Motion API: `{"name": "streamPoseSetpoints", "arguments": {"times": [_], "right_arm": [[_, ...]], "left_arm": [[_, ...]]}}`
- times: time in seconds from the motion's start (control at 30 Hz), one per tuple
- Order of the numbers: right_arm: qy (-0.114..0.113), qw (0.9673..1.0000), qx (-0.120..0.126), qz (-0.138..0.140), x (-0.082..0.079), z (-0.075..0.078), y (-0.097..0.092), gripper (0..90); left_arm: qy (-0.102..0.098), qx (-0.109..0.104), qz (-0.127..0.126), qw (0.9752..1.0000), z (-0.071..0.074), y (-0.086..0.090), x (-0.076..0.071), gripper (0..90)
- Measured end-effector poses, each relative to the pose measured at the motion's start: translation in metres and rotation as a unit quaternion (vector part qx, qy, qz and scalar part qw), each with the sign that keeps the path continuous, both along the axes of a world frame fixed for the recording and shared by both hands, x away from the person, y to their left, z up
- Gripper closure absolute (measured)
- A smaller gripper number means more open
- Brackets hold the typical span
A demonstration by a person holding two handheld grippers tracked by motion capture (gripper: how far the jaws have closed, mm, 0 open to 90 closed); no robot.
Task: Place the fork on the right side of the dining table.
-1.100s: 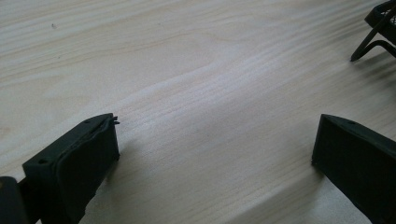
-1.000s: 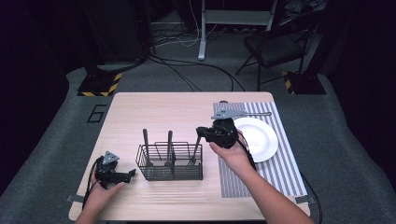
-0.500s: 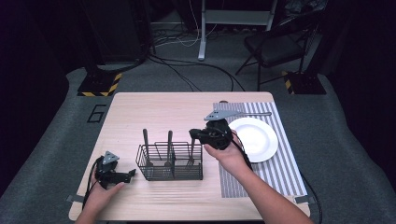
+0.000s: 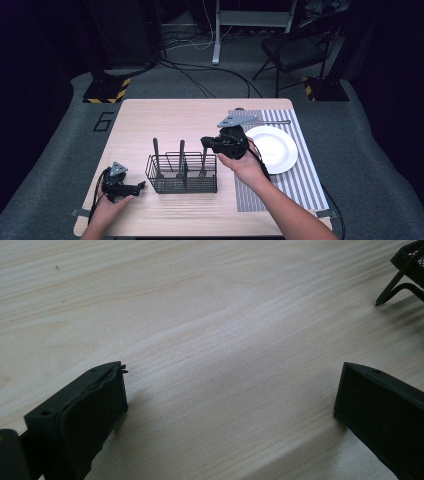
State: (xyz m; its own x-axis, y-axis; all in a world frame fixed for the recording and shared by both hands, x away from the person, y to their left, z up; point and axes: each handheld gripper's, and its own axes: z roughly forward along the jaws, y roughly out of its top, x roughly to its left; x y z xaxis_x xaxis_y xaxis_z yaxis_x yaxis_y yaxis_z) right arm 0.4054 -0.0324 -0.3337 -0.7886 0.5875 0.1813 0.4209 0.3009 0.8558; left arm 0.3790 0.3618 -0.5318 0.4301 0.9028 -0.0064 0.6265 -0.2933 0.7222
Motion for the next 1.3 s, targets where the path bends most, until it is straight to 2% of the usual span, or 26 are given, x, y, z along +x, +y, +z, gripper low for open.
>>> {"name": "streamPoseSetpoints", "arguments": {"times": [0.67, 0.97, 1.07, 1.3], "right_arm": [[-0.011, 0.9999, -0.002, -0.007, -0.007, 0.043, -0.002, 86.8], [-0.025, 0.9995, 0.008, -0.02, -0.005, 0.066, -0.011, 86.8], [-0.035, 0.9989, 0.011, -0.029, -0.002, 0.077, -0.016, 86.8], [-0.042, 0.9978, 0.016, -0.049, 0.004, 0.092, -0.023, 86.8]], "left_arm": [[0.0, 0.0, 0.0, 1.0, 0.0, 0.0, 0.0, 0.2], [0.0, 0.0, 0.0, 1.0, 0.0, 0.0, 0.0, 0.2], [0.0, 0.0, 0.0, 1.0, 0.0, 0.0, 0.0, 0.2], [0.0, 0.0, 0.0, 1.0, 0.0, 0.0, 0.0, 0.2]]}}
